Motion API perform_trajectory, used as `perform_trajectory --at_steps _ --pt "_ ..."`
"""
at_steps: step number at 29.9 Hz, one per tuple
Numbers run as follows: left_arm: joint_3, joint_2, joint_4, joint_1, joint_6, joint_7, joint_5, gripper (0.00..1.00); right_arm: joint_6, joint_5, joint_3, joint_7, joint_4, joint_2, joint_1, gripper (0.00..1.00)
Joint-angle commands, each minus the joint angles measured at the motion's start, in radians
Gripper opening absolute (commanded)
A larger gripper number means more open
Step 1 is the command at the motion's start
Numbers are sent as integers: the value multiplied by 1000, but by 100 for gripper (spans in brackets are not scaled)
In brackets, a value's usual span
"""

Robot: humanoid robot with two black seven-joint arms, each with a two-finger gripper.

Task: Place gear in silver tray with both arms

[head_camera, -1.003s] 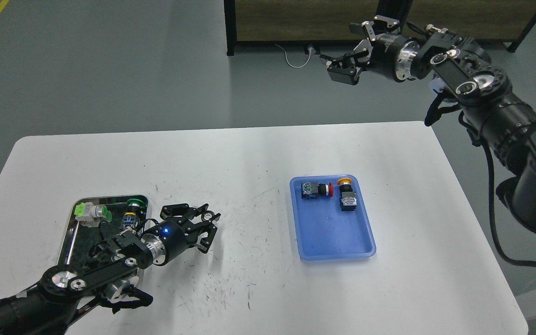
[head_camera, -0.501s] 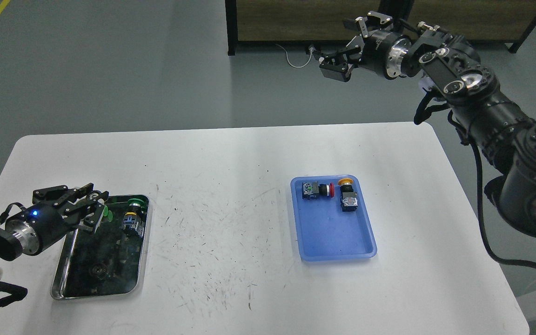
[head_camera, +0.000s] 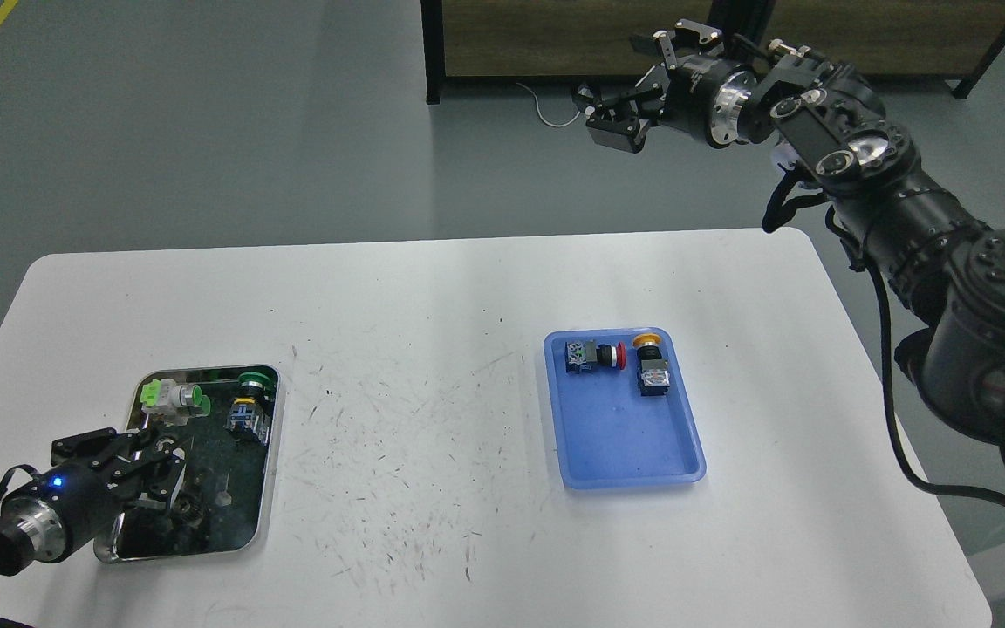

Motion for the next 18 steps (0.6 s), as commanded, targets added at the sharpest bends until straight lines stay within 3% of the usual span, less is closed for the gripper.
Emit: perform_trajectory --at_steps 1,6,14,18 --pt "-1 -36 15 3 3 1 0 22 -1 -4 -2 0 -2 9 0 98" --pt "-9 -54 42 -1 11 2 -1 31 -4 -4 -2 0 -2 17 2 98" --pt "-24 -54 82 -12 25 8 -134 90 -37 -4 0 -2 -11 18 0 98" --pt "-99 -33 78 -20 42 24 -141 97 -60 1 11 -2 -16 18 2 99"
